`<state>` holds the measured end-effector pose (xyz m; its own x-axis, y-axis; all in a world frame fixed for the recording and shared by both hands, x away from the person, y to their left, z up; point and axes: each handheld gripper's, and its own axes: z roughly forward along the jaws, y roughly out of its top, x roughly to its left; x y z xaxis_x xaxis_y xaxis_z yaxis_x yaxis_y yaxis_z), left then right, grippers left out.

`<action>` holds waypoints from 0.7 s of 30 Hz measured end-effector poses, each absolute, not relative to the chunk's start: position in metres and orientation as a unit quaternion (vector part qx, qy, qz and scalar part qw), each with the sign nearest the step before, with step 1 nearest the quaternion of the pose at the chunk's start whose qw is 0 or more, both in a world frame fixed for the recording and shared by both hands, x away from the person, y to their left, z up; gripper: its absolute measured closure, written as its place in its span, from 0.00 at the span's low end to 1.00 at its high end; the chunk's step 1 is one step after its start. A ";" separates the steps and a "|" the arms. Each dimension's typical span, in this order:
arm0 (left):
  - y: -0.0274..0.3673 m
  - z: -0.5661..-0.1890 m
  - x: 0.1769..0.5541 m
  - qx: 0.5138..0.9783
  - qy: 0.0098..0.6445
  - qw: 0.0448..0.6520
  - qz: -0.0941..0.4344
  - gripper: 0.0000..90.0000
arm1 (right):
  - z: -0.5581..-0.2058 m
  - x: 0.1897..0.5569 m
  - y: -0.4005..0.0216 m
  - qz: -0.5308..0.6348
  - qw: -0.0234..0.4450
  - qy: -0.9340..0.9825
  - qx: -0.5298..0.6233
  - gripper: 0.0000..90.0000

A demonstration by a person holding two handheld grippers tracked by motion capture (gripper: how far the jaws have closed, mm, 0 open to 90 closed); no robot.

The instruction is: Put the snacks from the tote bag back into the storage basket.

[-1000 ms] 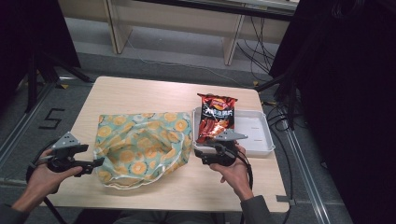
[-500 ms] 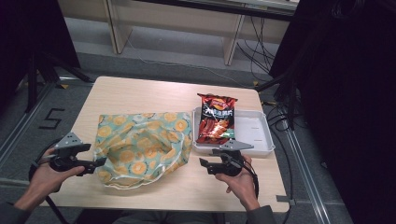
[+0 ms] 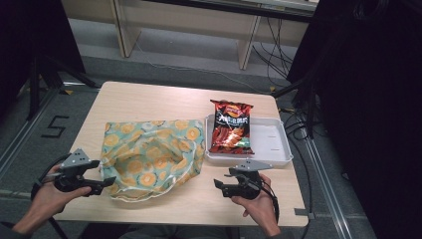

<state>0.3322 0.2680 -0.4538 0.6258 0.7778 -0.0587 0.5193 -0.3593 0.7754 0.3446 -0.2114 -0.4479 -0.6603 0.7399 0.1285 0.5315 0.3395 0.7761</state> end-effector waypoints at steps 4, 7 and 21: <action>0.271 -0.453 0.331 0.813 0.397 0.395 0.160 0.19 | -0.449 0.340 -0.211 0.406 0.116 0.815 0.396 0.32; 0.271 -0.454 0.330 0.810 0.401 0.396 0.162 0.19 | -0.451 0.336 -0.211 0.402 0.115 0.818 0.395 0.31; 0.273 -0.457 0.330 0.806 0.411 0.395 0.159 0.19 | -0.454 0.328 -0.215 0.396 0.128 0.819 0.394 0.30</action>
<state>0.3302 0.2725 -0.4566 0.6116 0.7883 -0.0674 0.5368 -0.3510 0.7672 0.3279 -0.2153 -0.4541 -0.6562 0.7476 0.1027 0.5444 0.3747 0.7505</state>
